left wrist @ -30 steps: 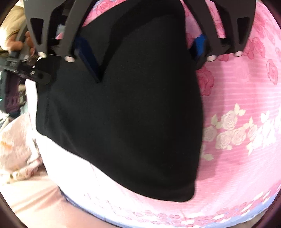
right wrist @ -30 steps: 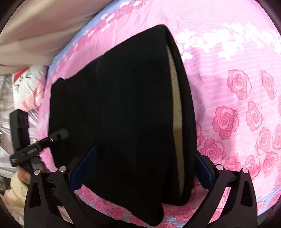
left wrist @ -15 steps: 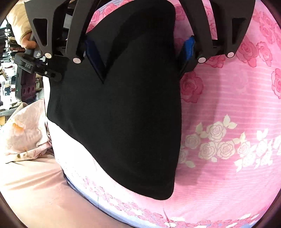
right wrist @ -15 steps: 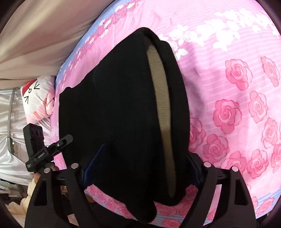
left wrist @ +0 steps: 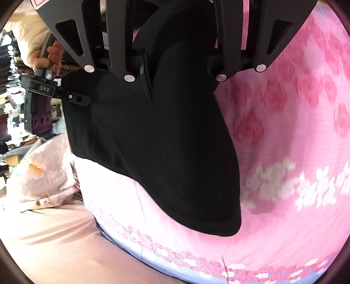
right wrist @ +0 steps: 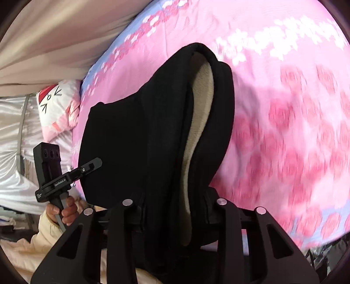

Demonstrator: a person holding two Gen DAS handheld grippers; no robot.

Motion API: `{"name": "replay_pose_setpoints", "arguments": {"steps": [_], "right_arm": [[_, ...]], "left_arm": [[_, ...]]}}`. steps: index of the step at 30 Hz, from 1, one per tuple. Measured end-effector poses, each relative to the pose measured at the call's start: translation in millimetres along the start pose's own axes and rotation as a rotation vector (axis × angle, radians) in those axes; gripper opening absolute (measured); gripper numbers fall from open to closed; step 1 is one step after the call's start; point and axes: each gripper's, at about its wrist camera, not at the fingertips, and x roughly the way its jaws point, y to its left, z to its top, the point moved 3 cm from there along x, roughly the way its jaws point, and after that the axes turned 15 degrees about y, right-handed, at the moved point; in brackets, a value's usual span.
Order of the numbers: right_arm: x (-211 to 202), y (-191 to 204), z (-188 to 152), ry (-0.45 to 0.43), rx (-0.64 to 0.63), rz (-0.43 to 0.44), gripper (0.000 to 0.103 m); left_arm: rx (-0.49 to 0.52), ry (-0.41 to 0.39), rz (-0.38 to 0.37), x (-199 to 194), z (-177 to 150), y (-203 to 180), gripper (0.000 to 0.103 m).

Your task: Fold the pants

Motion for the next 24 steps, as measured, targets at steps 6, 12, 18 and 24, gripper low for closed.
{"name": "replay_pose_setpoints", "arguments": {"steps": [6, 12, 18, 24], "right_arm": [[27.4, -24.8, -7.7, -0.029, 0.039, 0.048, 0.084], [30.2, -12.2, -7.2, 0.017, 0.021, 0.003, 0.041], [-3.2, 28.7, -25.5, 0.049, -0.02, 0.033, 0.036], [-51.3, 58.9, -58.7, 0.146, -0.037, 0.121, 0.035]], "left_arm": [[-0.039, 0.016, 0.089, 22.6, -39.7, 14.6, 0.047], [-0.112, -0.023, 0.158, 32.5, -40.6, 21.6, 0.072], [-0.087, 0.016, 0.035, 4.8, -51.2, 5.8, 0.029], [-0.072, 0.111, -0.071, -52.4, -83.5, -16.0, 0.028]]}}
